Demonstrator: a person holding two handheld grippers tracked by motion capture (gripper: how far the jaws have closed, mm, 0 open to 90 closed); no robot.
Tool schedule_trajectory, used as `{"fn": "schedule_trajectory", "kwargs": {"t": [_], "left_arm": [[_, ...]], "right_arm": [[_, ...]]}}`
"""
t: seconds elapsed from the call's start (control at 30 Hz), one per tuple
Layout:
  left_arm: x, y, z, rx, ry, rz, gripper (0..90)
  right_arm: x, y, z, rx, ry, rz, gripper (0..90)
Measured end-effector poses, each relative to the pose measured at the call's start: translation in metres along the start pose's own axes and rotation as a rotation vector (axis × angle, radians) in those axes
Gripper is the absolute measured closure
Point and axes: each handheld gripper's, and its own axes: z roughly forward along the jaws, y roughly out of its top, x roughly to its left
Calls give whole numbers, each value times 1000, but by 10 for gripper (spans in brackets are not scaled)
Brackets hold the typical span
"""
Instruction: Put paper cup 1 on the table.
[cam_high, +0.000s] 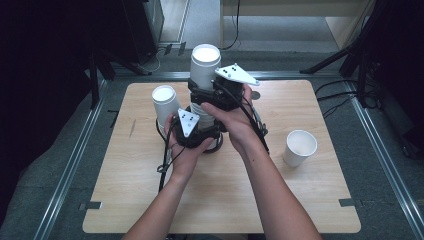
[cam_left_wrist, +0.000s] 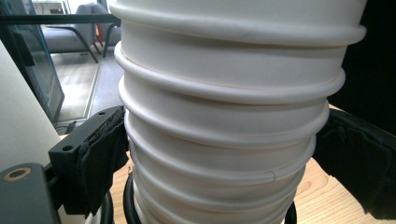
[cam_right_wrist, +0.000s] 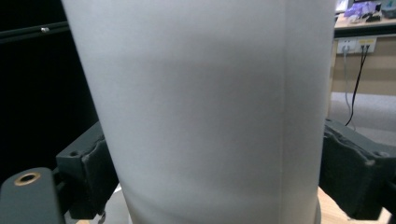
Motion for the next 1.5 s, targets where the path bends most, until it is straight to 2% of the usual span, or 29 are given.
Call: {"fn": "schedule_trajectory", "kwargs": {"t": [0.23,0.5,0.7,0.87,1.1,1.2,1.3,1.5], "left_arm": [[0,0,0,-1,1,0,52],[0,0,0,-1,4,3,53],[-1,0,0,-3,5,2,53],[-1,0,0,-3,5,3,53],[0,0,0,1,3,7,53],[1,0,0,2,-1,10,53],[1,-1,0,-2,-3,8,53],[1,-1,0,-4,-5,10,53]], "right_arm": [[3,2,-1,-7,-25,-38,130],[5,5,-2,-23,-33,-38,137],[7,19,-6,-67,-27,-22,142],[12,30,-9,-87,-41,-50,145],[11,42,-15,-115,-63,-18,147],[12,47,-19,-135,-66,-28,147],[13,59,-28,-177,-60,-30,147],[11,77,-46,-222,-68,-32,147]]}}
